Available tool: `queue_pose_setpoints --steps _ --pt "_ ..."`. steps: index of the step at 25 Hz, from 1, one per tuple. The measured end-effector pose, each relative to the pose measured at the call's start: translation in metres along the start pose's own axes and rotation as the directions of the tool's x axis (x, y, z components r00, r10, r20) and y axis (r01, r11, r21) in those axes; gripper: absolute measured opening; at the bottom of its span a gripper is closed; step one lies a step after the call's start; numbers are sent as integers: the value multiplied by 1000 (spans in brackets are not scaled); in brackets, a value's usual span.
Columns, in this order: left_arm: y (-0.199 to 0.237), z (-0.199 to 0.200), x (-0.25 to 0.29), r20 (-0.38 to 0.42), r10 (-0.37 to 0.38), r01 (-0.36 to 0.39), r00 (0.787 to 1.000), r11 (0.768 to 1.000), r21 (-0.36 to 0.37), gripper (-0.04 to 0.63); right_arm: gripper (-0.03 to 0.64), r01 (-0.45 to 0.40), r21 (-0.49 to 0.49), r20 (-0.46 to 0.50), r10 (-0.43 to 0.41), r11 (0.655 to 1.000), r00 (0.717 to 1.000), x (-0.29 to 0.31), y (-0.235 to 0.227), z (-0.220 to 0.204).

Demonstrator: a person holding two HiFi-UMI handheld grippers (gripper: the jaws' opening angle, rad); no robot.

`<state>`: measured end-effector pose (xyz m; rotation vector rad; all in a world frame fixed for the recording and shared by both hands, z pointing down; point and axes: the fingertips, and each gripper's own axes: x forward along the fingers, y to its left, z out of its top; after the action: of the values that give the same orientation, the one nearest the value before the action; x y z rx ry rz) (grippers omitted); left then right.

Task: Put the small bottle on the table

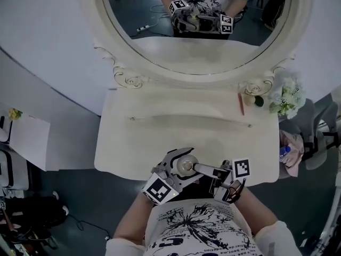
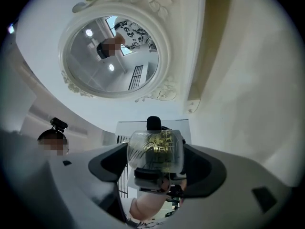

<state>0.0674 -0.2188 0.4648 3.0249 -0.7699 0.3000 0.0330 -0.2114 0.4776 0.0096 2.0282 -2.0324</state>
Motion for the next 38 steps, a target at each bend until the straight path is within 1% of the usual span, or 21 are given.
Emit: queue_pose_setpoints --steps 5,9,12,15,17,19,20,21,23,24,25,29,32,35,38 --pt "10 -39 14 -47 -24 22 999 999 -32 351 367 19 12 4 -19 1000 1000 -4 -37 14" --pt "15 -69 24 -77 -34 29 996 997 -66 351 367 62 28 1 -62 998 998 -10 -65 22" --pt "19 -90 28 -119 -35 28 992 997 -66 351 367 128 -18 -3 -129 992 992 -15 -81 30" --pt "24 -105 33 -148 -32 21 988 997 -72 351 367 205 -75 -6 -206 976 979 -19 -94 39" --pt "28 -114 36 -162 -27 15 986 997 -73 351 367 237 -87 -6 -239 968 971 -21 -101 44" --pt "30 -124 39 -194 -29 20 981 999 -51 351 364 259 -84 -7 -261 962 965 -24 -108 47" --pt "30 -129 40 -213 -35 28 976 999 -37 351 353 265 -79 -8 -267 961 964 -25 -110 48" --pt "30 -133 42 -230 -42 37 972 999 -25 351 326 267 -73 -8 -269 961 963 -26 -112 49" --pt "31 -140 46 -252 -52 51 966 999 -12 351 244 269 -69 -2 -270 961 963 -28 -112 52" --pt "31 -143 47 -259 -54 54 964 999 -9 351 227 275 -70 4 -275 959 961 -28 -113 54" --pt "32 -145 49 -265 -55 55 963 998 -6 351 194 284 -71 10 -284 956 959 -28 -114 55" --pt "33 -151 52 -282 -57 59 958 998 0 351 174 311 -62 32 -310 948 950 -30 -118 58" --pt "33 -154 53 -291 -66 65 954 998 -14 351 169 323 -48 48 -321 945 946 -32 -120 60" --pt "35 -158 52 -314 -85 78 946 996 -36 351 156 362 -40 57 -359 931 931 -33 -126 60" --pt "36 -158 51 -311 -97 85 945 995 -54 351 156 371 -31 75 -368 928 927 -31 -125 60"
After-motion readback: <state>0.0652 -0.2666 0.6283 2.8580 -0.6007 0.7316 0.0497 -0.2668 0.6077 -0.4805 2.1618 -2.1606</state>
